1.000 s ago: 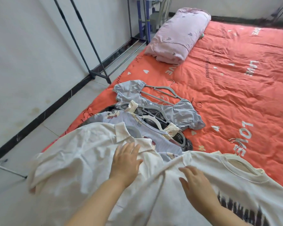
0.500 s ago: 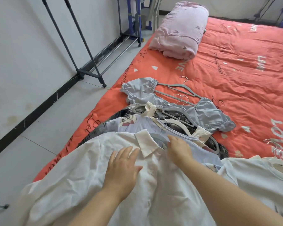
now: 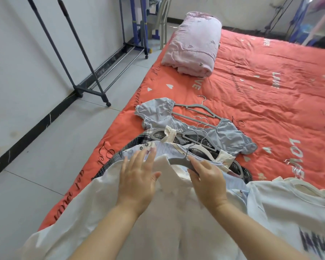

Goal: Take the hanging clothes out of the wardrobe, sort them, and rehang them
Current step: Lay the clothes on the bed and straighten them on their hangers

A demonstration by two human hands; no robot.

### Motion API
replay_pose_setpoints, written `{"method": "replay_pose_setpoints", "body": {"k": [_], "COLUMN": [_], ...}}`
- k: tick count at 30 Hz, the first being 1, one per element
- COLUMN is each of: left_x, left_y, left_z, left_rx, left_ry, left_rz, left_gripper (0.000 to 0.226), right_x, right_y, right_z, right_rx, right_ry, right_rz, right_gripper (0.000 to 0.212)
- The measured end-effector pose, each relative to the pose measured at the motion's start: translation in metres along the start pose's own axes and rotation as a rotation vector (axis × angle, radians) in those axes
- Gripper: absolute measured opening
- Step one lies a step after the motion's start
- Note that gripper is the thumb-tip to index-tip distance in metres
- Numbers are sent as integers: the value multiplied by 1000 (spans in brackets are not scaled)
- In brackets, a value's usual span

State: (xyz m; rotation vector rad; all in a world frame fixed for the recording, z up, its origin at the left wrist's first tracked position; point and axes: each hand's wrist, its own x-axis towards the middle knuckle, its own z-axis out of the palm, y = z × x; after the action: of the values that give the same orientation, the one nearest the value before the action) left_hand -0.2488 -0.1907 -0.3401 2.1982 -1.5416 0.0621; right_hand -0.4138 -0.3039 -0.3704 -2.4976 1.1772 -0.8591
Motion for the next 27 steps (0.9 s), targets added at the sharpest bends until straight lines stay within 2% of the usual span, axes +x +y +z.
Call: {"method": "replay_pose_setpoints", "body": {"k": [6,12,17,20,24,27], "left_x": [10,0,-34,-61,-100,-128], "left_y": [6,9,37,55,85,117], "left_z": [-53,-127,-188,-226,-282,-328], "left_rx": [48,28,-80,-95,-77,-38], "left_ry": [97,222,270,328,386,427], "left_rz": [34,88,52,46,75,109], "left_gripper": [59,39,27,28,28,31], "right_x": [12,11,-11,-42,-104,-130], "right_y": [-60,-120,-153,-152,-149,-166], "right_z": [-56,-105,-152,-186,-227,-262], "right_rx": [245,310,384,322,178,151], "right_ry": [53,153,147,93,-10,76], "right_rz": [50,-20,-16,23,-111,-173], "right_gripper": [41,36,42,62,93,95]}}
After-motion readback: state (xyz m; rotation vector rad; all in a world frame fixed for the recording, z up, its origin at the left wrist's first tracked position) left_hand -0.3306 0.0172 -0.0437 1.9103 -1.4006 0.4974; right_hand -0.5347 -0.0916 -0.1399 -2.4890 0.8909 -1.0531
